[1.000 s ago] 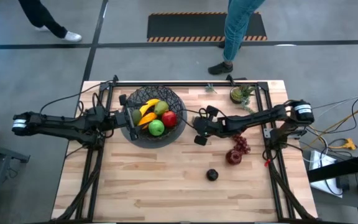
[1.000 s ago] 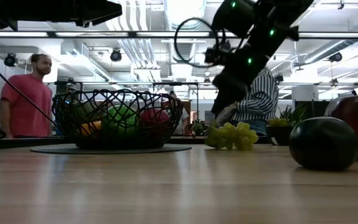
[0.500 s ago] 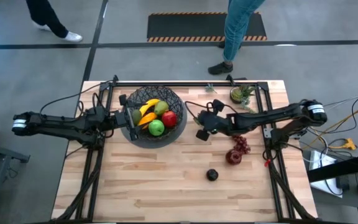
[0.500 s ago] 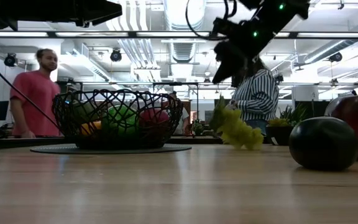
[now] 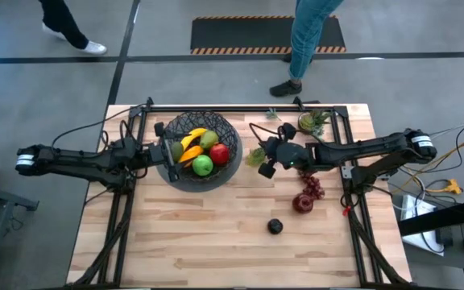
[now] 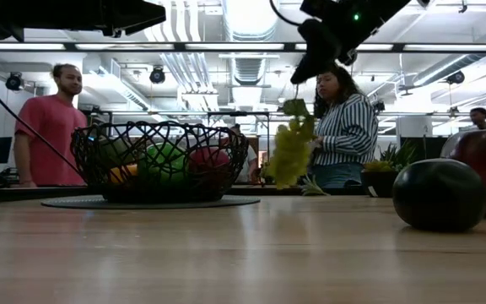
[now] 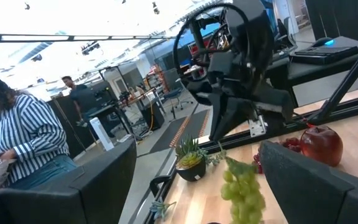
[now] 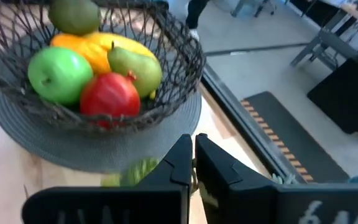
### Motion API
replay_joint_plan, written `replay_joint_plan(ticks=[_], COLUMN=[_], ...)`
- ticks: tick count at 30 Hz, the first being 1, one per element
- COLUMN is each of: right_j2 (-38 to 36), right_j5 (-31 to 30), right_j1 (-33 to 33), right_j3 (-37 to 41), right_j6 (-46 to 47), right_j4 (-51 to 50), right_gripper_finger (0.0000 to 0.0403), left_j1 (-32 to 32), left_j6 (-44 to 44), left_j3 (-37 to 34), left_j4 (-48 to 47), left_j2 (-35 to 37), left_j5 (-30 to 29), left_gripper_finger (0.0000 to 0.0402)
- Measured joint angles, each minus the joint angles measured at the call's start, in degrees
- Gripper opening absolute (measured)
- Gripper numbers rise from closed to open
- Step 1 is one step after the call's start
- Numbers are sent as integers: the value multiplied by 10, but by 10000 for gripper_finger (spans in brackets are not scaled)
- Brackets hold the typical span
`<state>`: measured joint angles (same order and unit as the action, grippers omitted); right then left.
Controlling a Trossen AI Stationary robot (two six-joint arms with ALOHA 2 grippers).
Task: Build produce basket
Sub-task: Put the green grapes into the basket
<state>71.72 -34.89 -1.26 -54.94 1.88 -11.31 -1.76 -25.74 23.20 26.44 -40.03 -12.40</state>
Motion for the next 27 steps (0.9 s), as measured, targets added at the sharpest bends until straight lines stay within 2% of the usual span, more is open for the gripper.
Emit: replay_joint_plan(ticks=[12, 20, 27], right_j2=[-46, -40, -29], right_j5=[-13, -28, -15], right_j1=[0, 2, 25], right_j3=[-27, -105, -175], right_j6=[-79, -162, -185], right_j4=[25, 27, 28], right_gripper_finger=[8, 8, 8], left_j1=[0, 0, 3], left_j6=[0, 15, 31], left_j3=[0, 0, 0], left_j4=[1, 5, 5], left_j2=[0, 7, 30], left_j5=[0, 0, 2], left_gripper_finger=[322, 322, 322])
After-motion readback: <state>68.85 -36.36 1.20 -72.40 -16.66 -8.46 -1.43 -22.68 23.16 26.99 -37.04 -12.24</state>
